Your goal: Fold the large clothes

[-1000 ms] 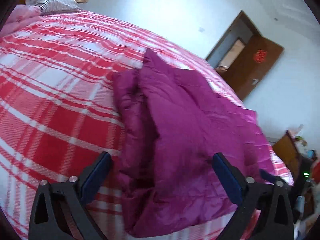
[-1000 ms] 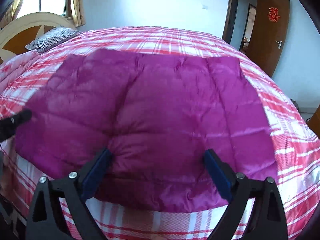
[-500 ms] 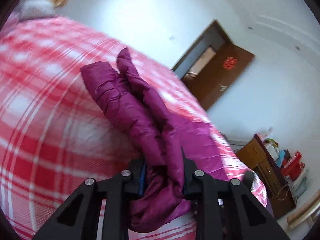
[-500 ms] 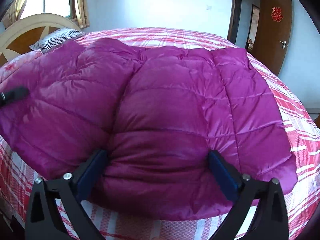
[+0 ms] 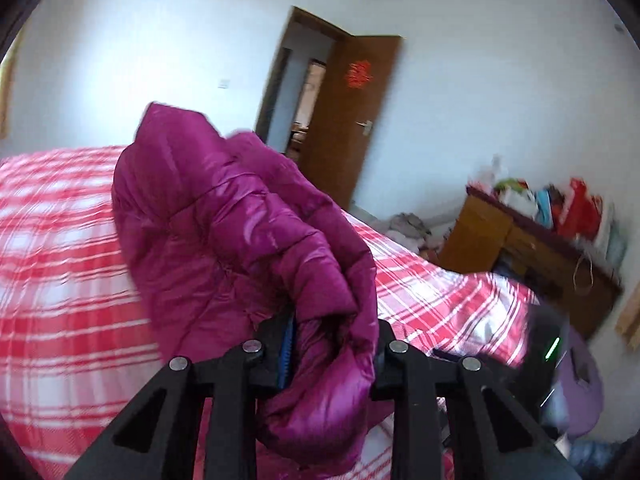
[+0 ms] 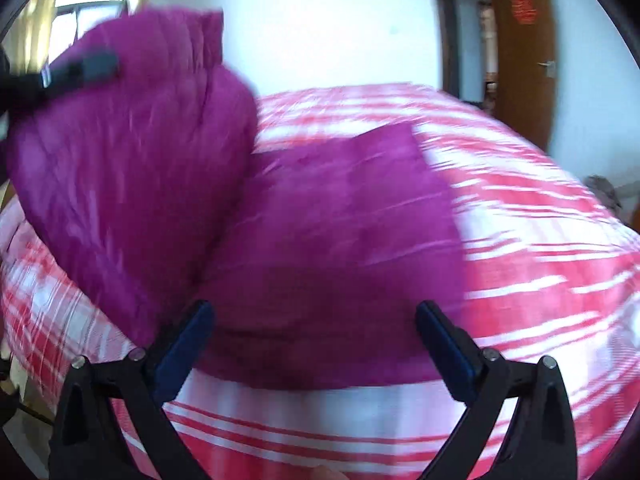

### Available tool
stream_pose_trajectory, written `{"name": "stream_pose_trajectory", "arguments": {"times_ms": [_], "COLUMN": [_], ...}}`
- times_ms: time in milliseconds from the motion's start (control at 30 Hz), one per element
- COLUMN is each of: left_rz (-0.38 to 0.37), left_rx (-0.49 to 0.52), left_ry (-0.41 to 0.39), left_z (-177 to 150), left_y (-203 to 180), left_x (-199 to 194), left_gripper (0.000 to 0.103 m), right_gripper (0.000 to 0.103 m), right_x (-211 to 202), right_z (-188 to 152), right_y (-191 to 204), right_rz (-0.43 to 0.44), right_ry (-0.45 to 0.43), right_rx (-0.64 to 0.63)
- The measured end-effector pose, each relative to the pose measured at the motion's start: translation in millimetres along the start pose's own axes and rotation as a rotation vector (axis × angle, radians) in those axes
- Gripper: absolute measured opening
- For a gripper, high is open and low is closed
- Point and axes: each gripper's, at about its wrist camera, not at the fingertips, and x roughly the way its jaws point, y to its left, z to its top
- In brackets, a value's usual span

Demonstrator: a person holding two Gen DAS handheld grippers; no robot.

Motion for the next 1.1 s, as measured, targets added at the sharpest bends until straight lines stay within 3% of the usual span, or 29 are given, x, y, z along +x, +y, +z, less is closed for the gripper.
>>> {"name": "stream_pose_trajectory", "arguments": {"times_ms": [200, 267, 367, 467, 533, 667, 733, 800, 933, 1033, 1100], "left_rz": [0.021, 0.040, 0.077, 0.113, 0.146, 0.173, 0.151, 0.141, 0.208, 0.345, 0.357], "left_rx": [0.141, 0.181, 0.256, 0.346, 0.407, 0.482, 0.479, 0.482, 0.451, 0.292, 0.184], "left_ry": [0.088, 0.110, 0.116, 0.105, 0.098, 0.072, 0.037, -0.009, -0.061, -0.013, 0.033], "left_z": [-29.3, -40.0, -52.9, -61.2, -66.0, -69.5, -68.6, -68.9, -63.3, -51.5, -49.6], "left_y": [-31.9, -39.5, -49.8, -66.8, -77.1, -92.4, -95.9, -93.9, -62.5, -4.2, 30.1], "left_x": [62.6, 76.3, 85.8, 89.8, 85.7, 55.5, 32.0, 4.5, -25.3, -2.1, 10.8], "left_gripper": [0.027, 0.027, 0.039, 0.052, 0.060, 0.066, 0.073, 0.088, 0.090, 0.090, 0.090], "right_gripper": [0.102, 0.099, 0.096, 0.095, 0.091, 0.062, 0.060, 0.060, 0.060, 0.060, 0.060], "right_x": [-37.4, -34.8, -23.7, -2.0, 21.1, 53.7, 61.1, 64.9, 67.2, 66.0, 62.5], "right_z": [31.1, 44.9, 64.5, 81.4, 89.8, 92.4, 89.3, 84.5, 73.1, 72.3, 74.8], "right_y": [-79.9, -91.0, -95.4, -88.0, -77.7, -53.1, -51.0, -57.9, -71.4, -77.5, -76.3], "right_rz": [-0.048, 0.002, 0.119, 0.202, 0.265, 0.221, 0.158, 0.123, 0.073, 0.043, 0.017], "right_ry": [-0.141, -0.145, -0.138, -0.094, -0.013, 0.117, 0.138, 0.152, 0.174, 0.182, 0.185], "right_rx": [0.236, 0.263, 0.281, 0.249, 0.226, 0.140, 0.110, 0.117, 0.127, 0.126, 0.122]}}
